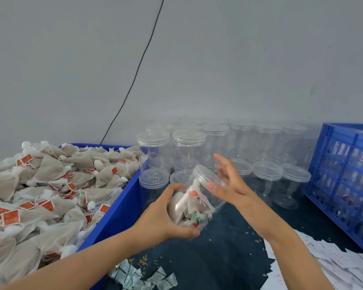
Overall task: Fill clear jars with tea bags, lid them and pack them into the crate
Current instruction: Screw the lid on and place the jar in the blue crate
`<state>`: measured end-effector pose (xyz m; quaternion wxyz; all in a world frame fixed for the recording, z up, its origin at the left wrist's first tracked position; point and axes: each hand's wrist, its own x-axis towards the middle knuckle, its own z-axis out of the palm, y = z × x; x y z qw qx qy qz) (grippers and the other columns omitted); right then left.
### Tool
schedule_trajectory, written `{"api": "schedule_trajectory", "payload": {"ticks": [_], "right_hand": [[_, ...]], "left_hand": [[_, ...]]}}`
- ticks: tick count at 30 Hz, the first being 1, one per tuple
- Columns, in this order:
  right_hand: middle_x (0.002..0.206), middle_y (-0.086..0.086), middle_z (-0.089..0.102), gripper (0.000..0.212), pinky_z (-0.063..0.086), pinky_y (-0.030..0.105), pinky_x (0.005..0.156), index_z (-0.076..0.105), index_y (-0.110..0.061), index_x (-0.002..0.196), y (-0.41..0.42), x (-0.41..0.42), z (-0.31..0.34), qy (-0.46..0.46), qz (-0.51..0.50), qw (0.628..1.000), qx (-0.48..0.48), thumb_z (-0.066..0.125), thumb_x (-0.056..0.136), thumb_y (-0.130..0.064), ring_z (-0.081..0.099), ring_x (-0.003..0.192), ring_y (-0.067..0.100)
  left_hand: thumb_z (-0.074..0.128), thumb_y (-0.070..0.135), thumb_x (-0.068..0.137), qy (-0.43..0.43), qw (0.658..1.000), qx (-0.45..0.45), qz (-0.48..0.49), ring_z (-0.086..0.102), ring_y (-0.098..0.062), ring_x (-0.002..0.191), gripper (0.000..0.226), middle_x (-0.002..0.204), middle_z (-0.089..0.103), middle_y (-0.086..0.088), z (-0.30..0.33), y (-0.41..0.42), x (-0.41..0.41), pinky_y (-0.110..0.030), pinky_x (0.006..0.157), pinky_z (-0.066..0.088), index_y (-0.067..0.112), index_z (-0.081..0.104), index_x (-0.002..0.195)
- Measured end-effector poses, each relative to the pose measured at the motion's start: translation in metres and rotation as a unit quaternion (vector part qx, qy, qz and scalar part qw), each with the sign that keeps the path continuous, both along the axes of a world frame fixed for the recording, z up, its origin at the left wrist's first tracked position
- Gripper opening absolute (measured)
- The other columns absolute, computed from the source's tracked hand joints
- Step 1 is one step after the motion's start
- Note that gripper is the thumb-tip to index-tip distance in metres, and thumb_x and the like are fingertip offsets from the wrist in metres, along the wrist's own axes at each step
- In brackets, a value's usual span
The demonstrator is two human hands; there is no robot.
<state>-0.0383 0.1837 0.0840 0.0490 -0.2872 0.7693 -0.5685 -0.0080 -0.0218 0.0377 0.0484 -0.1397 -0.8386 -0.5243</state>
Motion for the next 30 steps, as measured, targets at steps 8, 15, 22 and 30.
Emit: {"api": "schedule_trajectory", "payload": {"ticks": [8, 15, 22, 30], "right_hand": [[0.117, -0.024, 0.046, 0.079, 0.04, 0.009, 0.08, 0.026, -0.054, 0.13, -0.003, -0.003, 0.0, 0.085, -0.086, 0.993, 0.013, 0.061, 0.063, -0.076, 0.046, 0.108, -0.016], [0.114, -0.012, 0.058, 0.069, 0.049, 0.013, 0.073, 0.044, -0.043, 0.127, -0.015, -0.003, -0.006, 0.038, -0.111, 0.99, -0.072, 0.078, 0.067, -0.049, 0.058, 0.103, -0.004], [0.113, -0.015, 0.056, 0.061, 0.054, 0.029, 0.088, 0.051, -0.03, 0.12, -0.036, 0.009, -0.006, 0.04, -0.174, 0.974, -0.14, 0.084, 0.069, -0.027, 0.057, 0.104, -0.001], [0.108, -0.021, 0.05, 0.067, 0.054, 0.025, 0.083, 0.043, -0.032, 0.121, -0.034, 0.016, 0.008, 0.041, -0.197, 0.975, -0.091, 0.083, 0.068, -0.034, 0.055, 0.099, -0.002]], "left_hand": [[0.091, 0.041, 0.051, 0.029, 0.999, -0.039, 0.023, 0.066, 0.0, 0.098, 0.091, 0.11, 0.065, 0.024, -0.002, 0.005, 0.0, -0.024, 0.085, 0.055, 0.056, 0.036, 0.121], [0.089, 0.021, 0.063, -0.054, 0.997, 0.015, -0.05, 0.064, -0.008, 0.108, 0.078, 0.115, 0.066, 0.012, -0.001, 0.003, -0.002, -0.031, 0.096, 0.053, 0.04, 0.045, 0.124], [0.091, 0.025, 0.059, 0.019, 0.999, 0.033, -0.005, 0.067, -0.011, 0.103, 0.077, 0.113, 0.068, 0.01, -0.003, 0.003, -0.004, -0.032, 0.087, 0.057, 0.044, 0.045, 0.117], [0.092, 0.034, 0.055, 0.022, 1.0, 0.017, 0.006, 0.068, -0.007, 0.102, 0.082, 0.113, 0.068, 0.014, -0.002, 0.009, -0.001, -0.028, 0.085, 0.056, 0.054, 0.041, 0.116]]}}
